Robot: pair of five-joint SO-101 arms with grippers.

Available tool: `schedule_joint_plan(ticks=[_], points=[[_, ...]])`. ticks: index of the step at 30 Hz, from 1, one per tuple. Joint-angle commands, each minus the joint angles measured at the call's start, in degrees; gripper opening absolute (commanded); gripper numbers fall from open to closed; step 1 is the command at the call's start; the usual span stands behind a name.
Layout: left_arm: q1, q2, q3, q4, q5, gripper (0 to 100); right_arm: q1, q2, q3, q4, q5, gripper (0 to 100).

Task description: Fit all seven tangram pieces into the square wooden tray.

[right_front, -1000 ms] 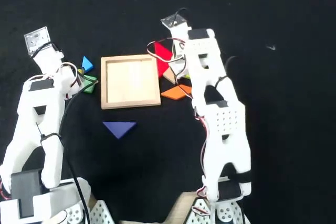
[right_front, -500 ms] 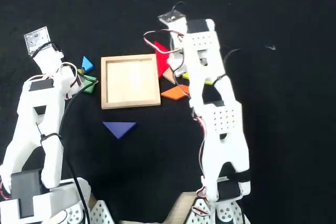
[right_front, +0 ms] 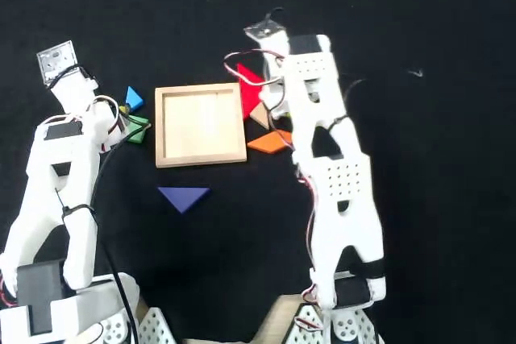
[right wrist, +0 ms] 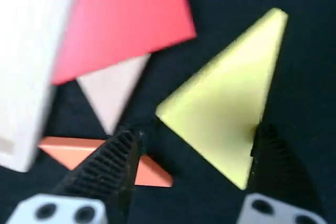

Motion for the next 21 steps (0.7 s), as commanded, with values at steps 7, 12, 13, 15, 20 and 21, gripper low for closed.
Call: schedule_joint_plan(ticks=[7,12,13,15,20,21], points=[[-0.3,-0.5,-0.4,-1.1,-0.1,15,6.6,3.2,-2.5,-1.3,5.5,30.7],[-0.3,-0.4,-0.4,-1.1,-0.1,15,6.8,3.1,-8.0,1.2,3.6,30.7],[-0.3,-0.4,-0.4,-1.1,-0.1,15,6.2,3.1,-10.8,2.9,2.4,30.7],[-0.3,-0.4,-0.4,-1.1,-0.1,15,4.5,3.4,-17.4,7.2,1.1,30.7],[-0.3,-0.4,-0.3,-1.8,-0.1,15,0.2,3.7,-21.6,8.8,0.2,30.7],[-0.3,-0.4,0.1,-2.4,-0.1,15,-0.3,4.1,-21.2,8.7,0.3,30.7]])
